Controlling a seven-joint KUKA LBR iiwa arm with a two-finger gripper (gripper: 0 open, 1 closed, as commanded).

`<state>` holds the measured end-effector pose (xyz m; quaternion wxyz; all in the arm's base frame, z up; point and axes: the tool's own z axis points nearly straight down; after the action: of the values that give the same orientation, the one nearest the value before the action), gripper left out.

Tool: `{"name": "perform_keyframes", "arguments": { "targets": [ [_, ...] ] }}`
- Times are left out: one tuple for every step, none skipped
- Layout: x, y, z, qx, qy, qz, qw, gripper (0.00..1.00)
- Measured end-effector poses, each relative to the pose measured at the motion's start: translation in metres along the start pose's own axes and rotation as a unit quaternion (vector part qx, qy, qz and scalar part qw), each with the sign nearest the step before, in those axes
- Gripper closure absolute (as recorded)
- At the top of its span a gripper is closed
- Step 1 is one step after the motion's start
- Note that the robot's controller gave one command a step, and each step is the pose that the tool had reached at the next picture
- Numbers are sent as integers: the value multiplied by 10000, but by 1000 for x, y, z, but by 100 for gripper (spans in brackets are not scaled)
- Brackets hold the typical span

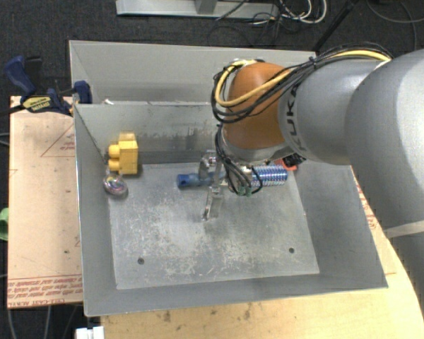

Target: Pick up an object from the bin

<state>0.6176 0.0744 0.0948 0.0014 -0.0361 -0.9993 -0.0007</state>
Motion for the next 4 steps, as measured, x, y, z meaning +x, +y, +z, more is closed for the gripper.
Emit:
{"name": "perform_keyframes", "arguments": {
  "targets": [
    [-29, -12, 23, -18, -72, 37, 10000, 0],
    [-29, -12, 21, -14, -60, 34, 10000, 100],
    [-30, 70, -34, -10, -38, -1969, 9804, 100],
    [-7, 89, -143, -5, -54, -2034, 9791, 100]
  ]
}}
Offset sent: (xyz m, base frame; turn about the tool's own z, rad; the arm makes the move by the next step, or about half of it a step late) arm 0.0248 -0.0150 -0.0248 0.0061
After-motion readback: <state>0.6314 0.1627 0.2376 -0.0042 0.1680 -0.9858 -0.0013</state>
